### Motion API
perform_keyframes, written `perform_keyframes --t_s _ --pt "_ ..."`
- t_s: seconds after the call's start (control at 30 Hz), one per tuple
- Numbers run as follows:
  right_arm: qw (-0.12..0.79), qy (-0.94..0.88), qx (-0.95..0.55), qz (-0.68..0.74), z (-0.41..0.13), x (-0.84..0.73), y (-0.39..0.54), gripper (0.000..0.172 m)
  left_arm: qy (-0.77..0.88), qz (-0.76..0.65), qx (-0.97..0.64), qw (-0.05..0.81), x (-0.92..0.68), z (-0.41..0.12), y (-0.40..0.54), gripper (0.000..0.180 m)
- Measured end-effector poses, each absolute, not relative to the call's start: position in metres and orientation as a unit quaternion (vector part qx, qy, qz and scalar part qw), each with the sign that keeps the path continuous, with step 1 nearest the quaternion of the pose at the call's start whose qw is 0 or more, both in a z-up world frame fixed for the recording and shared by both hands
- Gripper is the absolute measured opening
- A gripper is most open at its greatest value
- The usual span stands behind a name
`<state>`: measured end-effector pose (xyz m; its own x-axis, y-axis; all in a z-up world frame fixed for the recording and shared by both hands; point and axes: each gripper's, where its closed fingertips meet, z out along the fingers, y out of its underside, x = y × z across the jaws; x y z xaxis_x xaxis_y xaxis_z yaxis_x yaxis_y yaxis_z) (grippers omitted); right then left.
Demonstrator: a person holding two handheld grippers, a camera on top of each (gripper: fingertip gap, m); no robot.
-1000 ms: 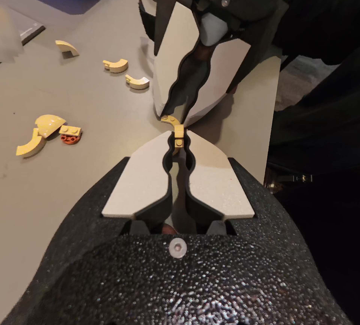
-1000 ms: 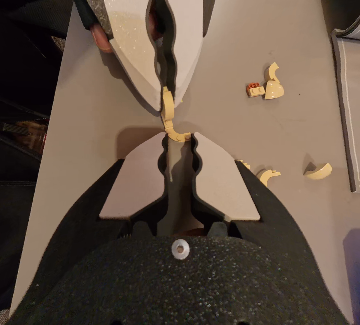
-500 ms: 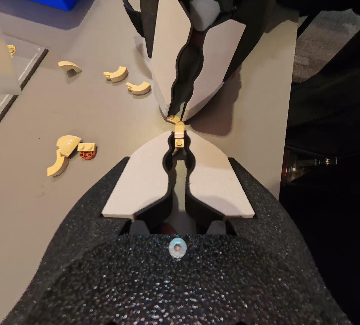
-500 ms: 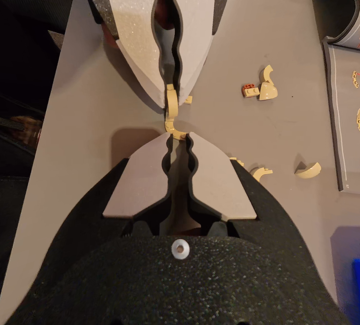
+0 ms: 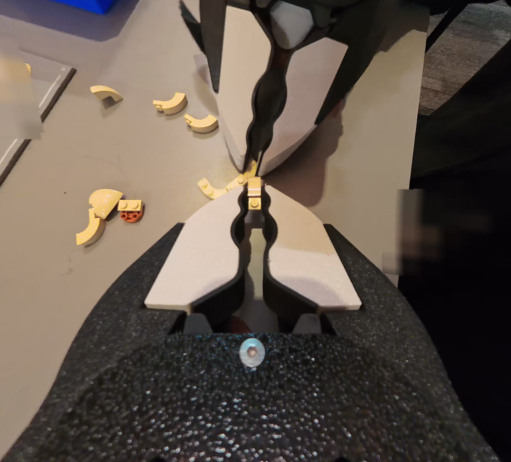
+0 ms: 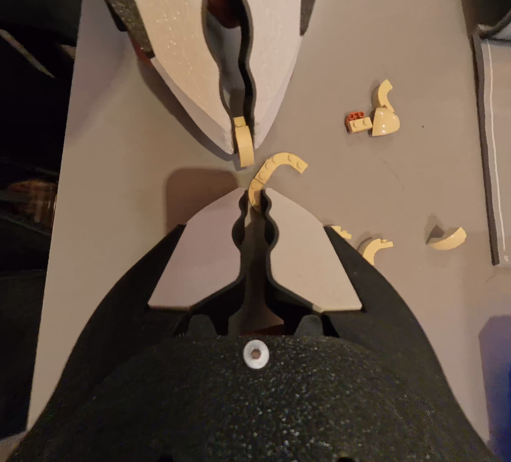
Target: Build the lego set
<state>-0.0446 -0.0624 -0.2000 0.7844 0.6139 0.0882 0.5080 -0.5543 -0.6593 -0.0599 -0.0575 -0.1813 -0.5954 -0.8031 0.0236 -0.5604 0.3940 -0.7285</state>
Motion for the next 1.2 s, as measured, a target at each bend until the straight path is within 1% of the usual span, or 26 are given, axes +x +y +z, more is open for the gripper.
perform_keyframes --t_s 0.1,0.23,0.33,0.43,0.53,0.6,0.73,0.87,0.93,1.07,1.2 --pt "0.354 -0.285 -0.888 0.070 -0.200 -0.048 -0.064 0.008 0.817 -0.356 -0.419 0.174 -0.062 -0.180 -0.054 0.008" --pt "0.374 -0.288 -0.879 0.067 -0.198 -0.044 -0.068 0.025 0.821 -0.355 -0.410 0.178 -0.064 -0.179 -0.053 0.008" --pt "0.369 -0.300 -0.876 0.081 -0.199 -0.040 -0.072 0.028 0.825 -0.358 -0.402 0.176 -0.064 -0.179 -0.055 0.008" --pt "0.358 -0.310 -0.875 0.100 -0.200 -0.040 -0.070 0.024 0.829 -0.366 -0.388 0.170 -0.063 -0.178 -0.059 0.008" --pt "0.340 -0.332 -0.872 0.121 -0.201 -0.046 -0.070 0.012 0.832 -0.374 -0.373 0.170 -0.062 -0.176 -0.059 0.008" --pt "0.341 -0.346 -0.866 0.118 -0.201 -0.049 -0.070 0.008 0.831 -0.382 -0.366 0.172 -0.061 -0.176 -0.057 0.008" --pt "0.349 -0.372 -0.851 0.123 -0.201 -0.054 -0.071 0.008 0.839 -0.397 -0.324 0.185 -0.060 -0.172 -0.053 0.008" --pt "0.352 -0.404 -0.834 0.136 -0.197 -0.057 -0.078 0.007 0.860 -0.403 -0.233 0.209 -0.062 -0.167 -0.052 0.008" --pt "0.357 -0.428 -0.815 0.157 -0.192 -0.063 -0.084 0.008 0.867 -0.418 -0.181 0.203 -0.067 -0.164 -0.055 0.008" --pt "0.361 -0.466 -0.782 0.201 -0.180 -0.073 -0.095 0.008 0.851 -0.487 -0.113 0.164 -0.076 -0.147 -0.065 0.008" --pt "0.354 -0.494 -0.760 0.230 -0.174 -0.081 -0.101 0.008 0.846 -0.511 -0.081 0.127 -0.080 -0.142 -0.073 0.008"
